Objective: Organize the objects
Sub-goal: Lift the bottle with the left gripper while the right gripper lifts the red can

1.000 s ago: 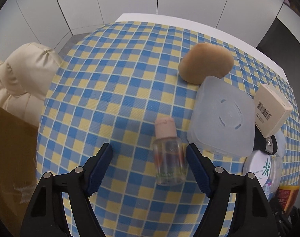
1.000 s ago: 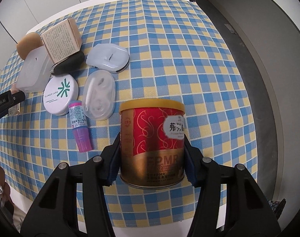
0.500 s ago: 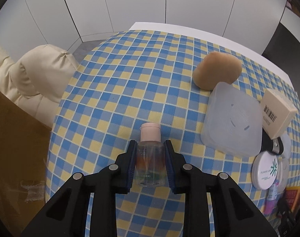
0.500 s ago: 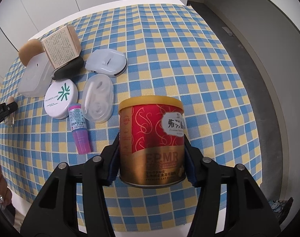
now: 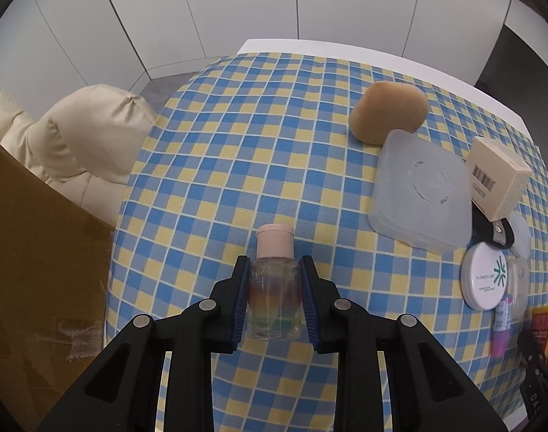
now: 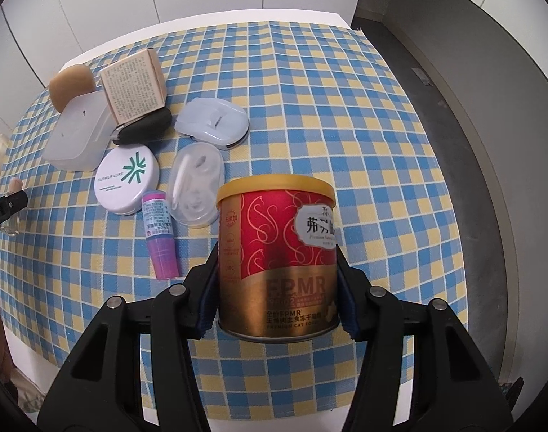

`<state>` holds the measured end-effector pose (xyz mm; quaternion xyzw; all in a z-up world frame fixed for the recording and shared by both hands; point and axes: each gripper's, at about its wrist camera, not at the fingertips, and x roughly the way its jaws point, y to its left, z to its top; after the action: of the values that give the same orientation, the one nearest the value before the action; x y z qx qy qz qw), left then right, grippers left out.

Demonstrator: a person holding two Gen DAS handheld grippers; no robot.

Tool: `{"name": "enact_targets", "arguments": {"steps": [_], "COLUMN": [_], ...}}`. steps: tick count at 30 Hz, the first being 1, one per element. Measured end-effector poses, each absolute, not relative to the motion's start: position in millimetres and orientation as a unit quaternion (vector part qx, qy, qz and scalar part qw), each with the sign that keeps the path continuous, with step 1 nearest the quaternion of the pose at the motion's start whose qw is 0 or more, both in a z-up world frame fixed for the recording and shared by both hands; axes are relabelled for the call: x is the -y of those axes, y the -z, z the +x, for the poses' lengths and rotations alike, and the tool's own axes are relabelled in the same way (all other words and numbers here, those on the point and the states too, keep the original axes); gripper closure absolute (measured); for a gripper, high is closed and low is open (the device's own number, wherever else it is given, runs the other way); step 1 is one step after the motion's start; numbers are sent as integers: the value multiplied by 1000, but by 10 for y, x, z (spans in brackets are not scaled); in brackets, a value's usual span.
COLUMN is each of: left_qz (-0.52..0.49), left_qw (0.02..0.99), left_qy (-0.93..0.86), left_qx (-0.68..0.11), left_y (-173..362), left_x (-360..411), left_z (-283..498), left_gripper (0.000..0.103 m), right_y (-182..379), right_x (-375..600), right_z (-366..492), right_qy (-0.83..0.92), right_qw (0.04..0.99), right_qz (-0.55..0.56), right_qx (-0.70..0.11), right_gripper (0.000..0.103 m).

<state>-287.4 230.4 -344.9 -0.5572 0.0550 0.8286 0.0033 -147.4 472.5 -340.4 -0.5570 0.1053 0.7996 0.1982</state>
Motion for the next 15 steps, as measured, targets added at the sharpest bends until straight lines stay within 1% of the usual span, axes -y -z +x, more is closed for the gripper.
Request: {"name": "enact_targets", "arguments": {"steps": [4,9,15], "left_qz": [-562,-561,-551], "left_qw": [12,37,44], "left_qy": [-824,-823,-829], "left_qx": [-66,-79,-89], "left_y": [3393,3254,2922], "left_x": [-2365,-2472,-2532], "left_z": [-2840,-2779,-2687], "left_gripper": [76,76,76], "right_y": [3327,3123,2836], "right_x": [-4723,-4692,-4719], "right_z": [-1500,-1576,-1626], "right_qy": [-801,-809,-816], "right_qw": [189,185,188], "right_qz": [-557,-551,-540], "right_qx": [-108,-88,-87], "right_gripper": [47,47,47]}}
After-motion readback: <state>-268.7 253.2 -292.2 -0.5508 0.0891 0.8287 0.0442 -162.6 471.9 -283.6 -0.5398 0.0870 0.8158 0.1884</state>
